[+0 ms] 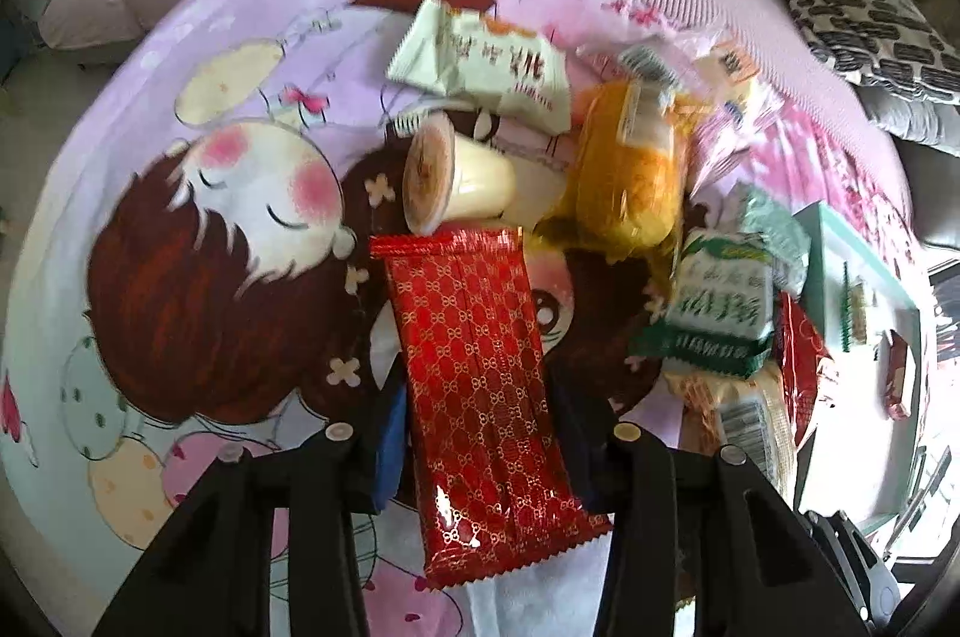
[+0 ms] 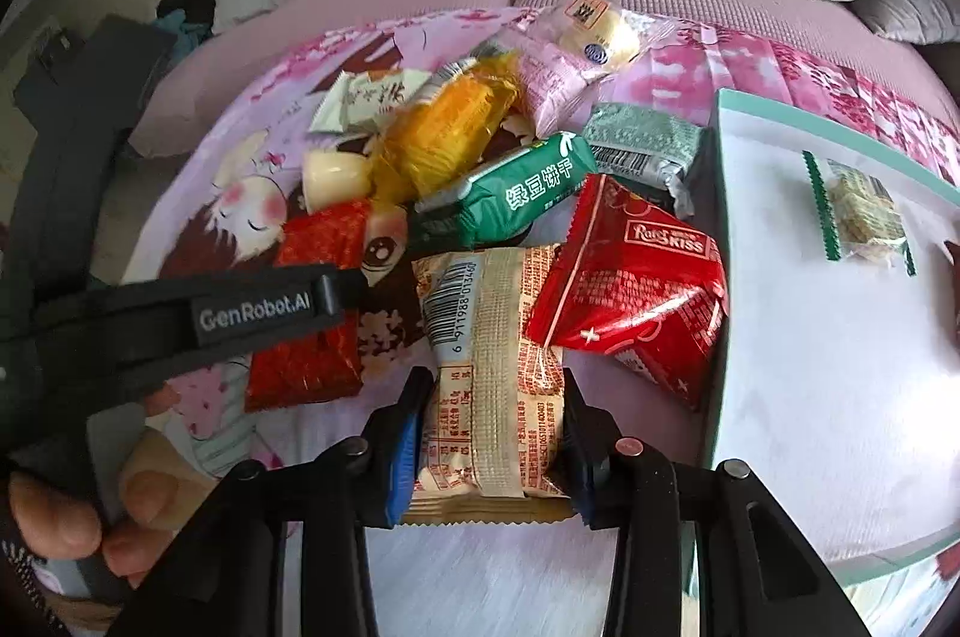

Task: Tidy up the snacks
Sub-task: 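Grasp the long red patterned wrapper with the left gripper while the right gripper grasps the cream bread pack, then carry both packs over the tray and release them inside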

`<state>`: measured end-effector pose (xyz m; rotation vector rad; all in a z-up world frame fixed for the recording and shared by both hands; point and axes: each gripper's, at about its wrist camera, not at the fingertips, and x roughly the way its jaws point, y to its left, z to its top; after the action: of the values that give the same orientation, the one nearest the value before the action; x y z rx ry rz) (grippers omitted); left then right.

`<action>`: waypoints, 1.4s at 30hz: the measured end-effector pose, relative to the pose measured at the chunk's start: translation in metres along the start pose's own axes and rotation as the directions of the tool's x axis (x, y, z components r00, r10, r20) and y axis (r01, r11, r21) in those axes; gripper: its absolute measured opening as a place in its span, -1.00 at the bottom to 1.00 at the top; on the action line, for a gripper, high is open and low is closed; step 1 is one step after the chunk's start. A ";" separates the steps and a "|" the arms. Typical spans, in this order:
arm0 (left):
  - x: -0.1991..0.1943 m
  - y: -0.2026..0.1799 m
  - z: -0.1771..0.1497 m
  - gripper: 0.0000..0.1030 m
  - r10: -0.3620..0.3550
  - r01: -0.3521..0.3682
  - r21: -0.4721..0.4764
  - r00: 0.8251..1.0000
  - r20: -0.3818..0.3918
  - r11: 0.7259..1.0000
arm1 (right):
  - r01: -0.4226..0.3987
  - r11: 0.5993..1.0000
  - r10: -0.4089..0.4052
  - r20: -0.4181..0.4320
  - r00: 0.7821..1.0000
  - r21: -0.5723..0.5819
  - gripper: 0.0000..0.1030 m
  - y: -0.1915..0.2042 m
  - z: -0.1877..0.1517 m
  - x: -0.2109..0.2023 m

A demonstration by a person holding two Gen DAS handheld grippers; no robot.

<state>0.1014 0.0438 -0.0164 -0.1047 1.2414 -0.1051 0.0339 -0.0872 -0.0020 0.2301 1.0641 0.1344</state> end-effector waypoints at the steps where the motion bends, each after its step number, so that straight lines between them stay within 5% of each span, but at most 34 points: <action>1: -0.006 -0.001 0.001 -0.18 -0.003 0.002 0.005 1.000 0.015 1.000 | -0.006 1.000 0.006 0.009 1.000 0.004 -0.19 0.000 0.000 -0.005; 20: -0.032 -0.005 -0.001 -0.36 -0.063 0.061 0.020 0.994 0.085 0.998 | -0.063 0.995 0.054 0.128 0.990 0.071 -0.19 -0.019 -0.003 -0.061; 22: -0.039 -0.004 -0.001 -0.80 -0.079 0.078 0.017 0.992 0.103 0.997 | -0.069 0.995 0.059 0.134 0.989 0.074 -0.19 -0.021 -0.003 -0.064; 27: -0.044 -0.005 -0.002 -0.84 -0.096 0.096 0.013 0.989 0.113 0.995 | -0.079 0.993 0.066 0.145 0.987 0.084 -0.19 -0.026 -0.002 -0.069; 31: -0.039 -0.005 -0.001 -0.85 -0.077 0.077 0.009 0.992 0.104 0.997 | -0.083 0.992 0.068 0.147 0.987 0.094 -0.19 -0.029 -0.002 -0.068; 39: 0.001 -0.007 -0.004 -0.85 -0.030 0.030 0.002 0.999 -0.037 1.000 | -0.071 0.990 0.055 0.130 0.990 0.122 -0.19 -0.038 -0.003 -0.064; 41: -0.008 -0.006 -0.003 -0.75 -0.004 0.004 0.008 1.000 0.001 1.000 | -0.067 0.990 0.051 0.124 0.991 0.121 -0.19 -0.038 -0.004 -0.063; 42: -0.011 -0.006 -0.002 -0.43 0.004 -0.004 0.006 1.000 0.017 1.000 | -0.064 0.991 0.049 0.121 0.991 0.120 -0.19 -0.038 -0.004 -0.062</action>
<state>0.0956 0.0397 -0.0060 -0.0974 1.2246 -0.1048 0.0008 -0.1373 0.0392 0.3763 0.9501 0.1046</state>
